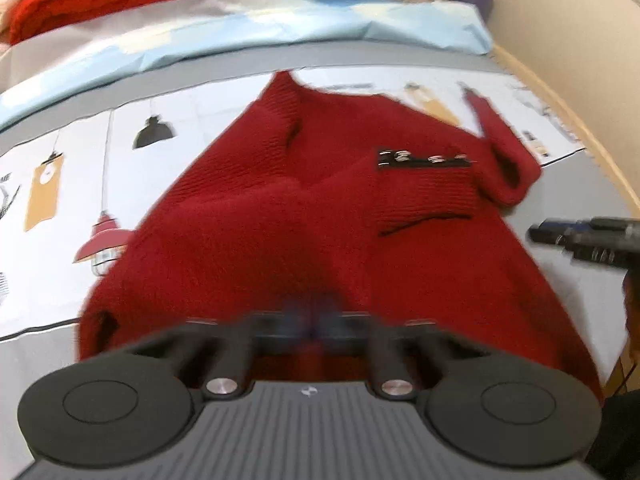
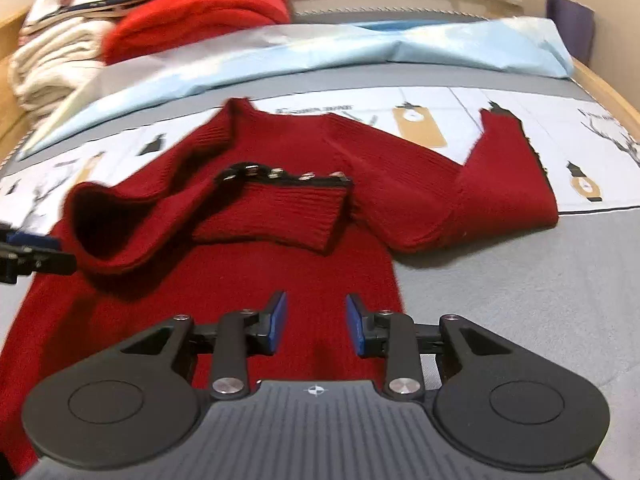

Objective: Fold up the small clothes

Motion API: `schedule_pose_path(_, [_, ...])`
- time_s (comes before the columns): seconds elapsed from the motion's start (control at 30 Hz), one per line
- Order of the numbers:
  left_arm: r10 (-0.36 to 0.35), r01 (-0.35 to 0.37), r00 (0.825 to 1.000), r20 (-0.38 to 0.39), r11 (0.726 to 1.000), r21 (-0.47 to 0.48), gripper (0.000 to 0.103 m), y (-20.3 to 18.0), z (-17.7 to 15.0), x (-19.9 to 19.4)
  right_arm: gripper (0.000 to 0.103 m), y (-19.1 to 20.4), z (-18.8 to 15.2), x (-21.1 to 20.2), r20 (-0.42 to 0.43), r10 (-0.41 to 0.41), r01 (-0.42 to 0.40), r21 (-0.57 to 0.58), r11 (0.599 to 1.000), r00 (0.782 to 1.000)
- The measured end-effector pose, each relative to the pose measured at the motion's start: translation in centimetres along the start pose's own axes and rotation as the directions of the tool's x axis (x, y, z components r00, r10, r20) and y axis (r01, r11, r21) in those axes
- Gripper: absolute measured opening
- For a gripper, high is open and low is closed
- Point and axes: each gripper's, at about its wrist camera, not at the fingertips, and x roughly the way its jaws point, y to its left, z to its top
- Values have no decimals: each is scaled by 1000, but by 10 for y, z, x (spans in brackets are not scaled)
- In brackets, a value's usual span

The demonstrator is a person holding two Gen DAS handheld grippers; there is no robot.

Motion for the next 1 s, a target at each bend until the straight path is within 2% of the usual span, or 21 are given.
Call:
schedule_pose_path(0.1, [19,-12,998,53,993,-116,0,57,22,-14,42,-18,17,15,7,-48,47,84,995,999])
schedule_pose_path(0.13, [59,-43,995,83,982,-187,0,84,29,-20,42,-26,24,20,6,-66,65,129,990,998])
schedule_pose_path(0.2, [208,-160,973,96,917,-365,0,144,36,-31,42,-41,35,29,6,-87,84,199,976,996])
schedule_pose_path(0.23, [246,-179,965,89,869,-462,0,168,33,-37,42,-46,40,32,12,-103,98,227,969,995])
schedule_pose_path(0.27, [210,-123,971,111,846,-519,0,179,29,-41,42,-50,44,35,20,-126,117,250,961,992])
schedule_pose_path(0.33, [73,2,987,143,887,-462,3,163,30,-42,44,-52,51,42,31,-140,126,279,952,990])
schedule_pose_path(0.37, [-5,52,992,123,921,-386,15,141,33,-38,44,-49,54,47,27,-113,101,286,953,993])
schedule_pose_path(0.4, [-54,84,993,101,944,-320,41,119,34,-34,43,-44,57,52,21,-80,71,284,956,997])
schedule_pose_path(0.47, [-93,108,992,82,973,-204,71,72,30,-30,43,-27,63,57,30,-56,46,252,967,998])
schedule_pose_path(0.5, [-111,120,992,58,979,-165,75,53,26,-25,44,-18,66,58,42,-59,48,227,973,997])
schedule_pose_path(0.57, [-127,123,992,-20,982,-141,73,30,17,-7,44,-1,73,57,68,-79,66,173,983,995])
schedule_pose_path(0.63, [-109,101,991,-72,990,-102,58,23,12,9,44,10,80,55,95,-114,102,124,987,989])
schedule_pose_path(0.67, [-79,76,993,-85,996,-45,22,21,12,15,45,13,83,53,108,-133,121,106,987,985])
schedule_pose_path(0.7, [-51,52,996,-77,999,6,5,27,15,17,46,15,85,51,121,-150,140,85,986,981])
schedule_pose_path(0.77, [-5,5,1000,0,999,-42,5,69,30,11,46,15,89,54,130,-173,167,59,984,976])
schedule_pose_path(0.8, [84,-77,995,49,988,-133,5,98,36,4,46,13,90,56,121,-184,179,55,982,975])
schedule_pose_path(0.83, [190,-164,977,94,957,-239,2,128,40,-5,46,9,90,58,108,-187,182,56,982,976])
schedule_pose_path(0.87, [392,-332,913,113,874,-354,0,161,43,-17,46,5,90,60,93,-184,179,62,982,979])
schedule_pose_path(0.9, [525,-446,845,99,795,-410,1,179,44,-27,46,3,88,61,85,-181,176,67,982,980])
schedule_pose_path(0.93, [553,-459,828,88,760,-460,2,190,44,-34,46,0,88,61,79,-182,177,69,982,980])
schedule_pose_path(1.0, [415,-292,898,150,814,-502,2,189,42,-36,46,-3,86,62,74,-188,183,65,981,979])
